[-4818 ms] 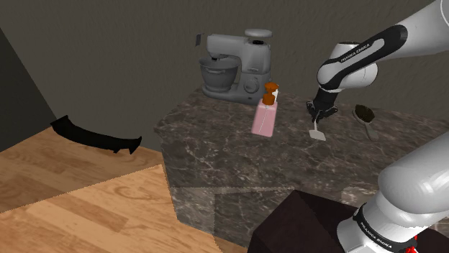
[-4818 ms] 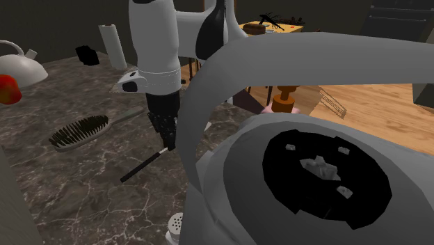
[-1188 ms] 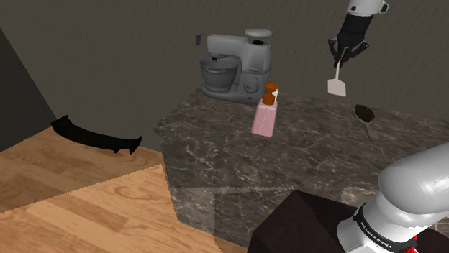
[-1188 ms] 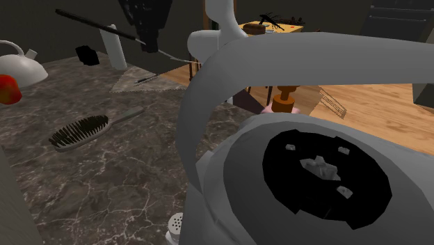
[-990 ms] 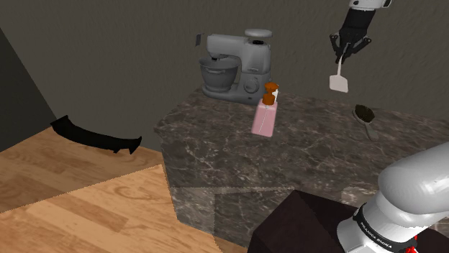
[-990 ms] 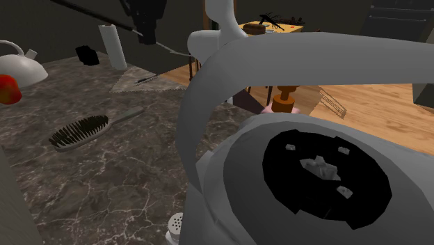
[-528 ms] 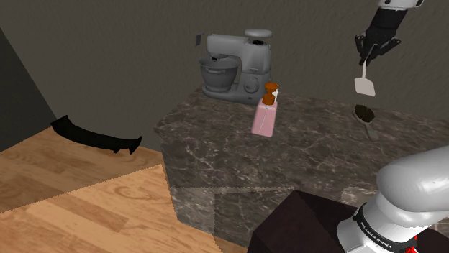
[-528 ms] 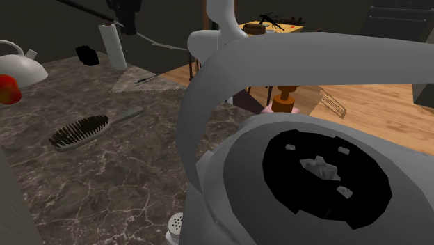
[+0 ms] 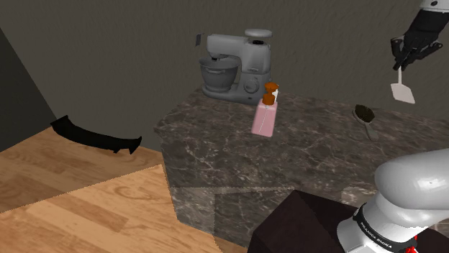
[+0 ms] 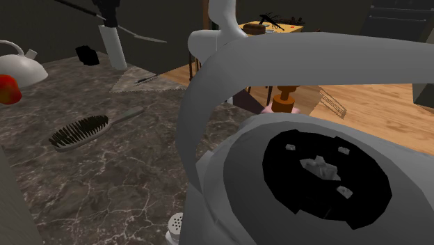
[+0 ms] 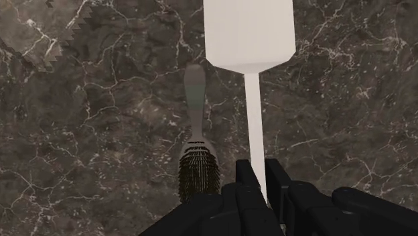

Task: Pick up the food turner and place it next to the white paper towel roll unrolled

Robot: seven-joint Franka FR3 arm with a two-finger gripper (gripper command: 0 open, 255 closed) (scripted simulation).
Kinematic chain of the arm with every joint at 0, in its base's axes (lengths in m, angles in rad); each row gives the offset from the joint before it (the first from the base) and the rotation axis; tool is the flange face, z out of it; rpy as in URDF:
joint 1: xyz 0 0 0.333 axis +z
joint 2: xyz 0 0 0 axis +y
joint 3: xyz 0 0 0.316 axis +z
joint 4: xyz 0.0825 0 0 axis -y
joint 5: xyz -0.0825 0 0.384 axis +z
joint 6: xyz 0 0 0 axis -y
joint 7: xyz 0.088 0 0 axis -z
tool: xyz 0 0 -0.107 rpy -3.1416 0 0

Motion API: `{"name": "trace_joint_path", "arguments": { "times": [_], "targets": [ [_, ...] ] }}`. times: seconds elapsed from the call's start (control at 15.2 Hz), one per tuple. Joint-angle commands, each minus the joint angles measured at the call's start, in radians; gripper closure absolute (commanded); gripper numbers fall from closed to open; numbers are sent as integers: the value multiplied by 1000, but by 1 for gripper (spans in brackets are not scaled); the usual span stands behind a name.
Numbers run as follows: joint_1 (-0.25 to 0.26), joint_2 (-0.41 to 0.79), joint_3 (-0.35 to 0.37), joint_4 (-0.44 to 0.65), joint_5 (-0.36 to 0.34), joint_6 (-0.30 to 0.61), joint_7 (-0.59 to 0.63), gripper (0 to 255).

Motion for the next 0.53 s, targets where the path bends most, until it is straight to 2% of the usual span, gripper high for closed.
{"name": "trace_joint_path", "arguments": {
  "times": [0.0, 0.46],
  "targets": [
    [-18, -24, -33, -9, -23, -7, -45, 255],
    [-65, -50, -161, 21, -92, -28, -207, 255]
  ]
}}
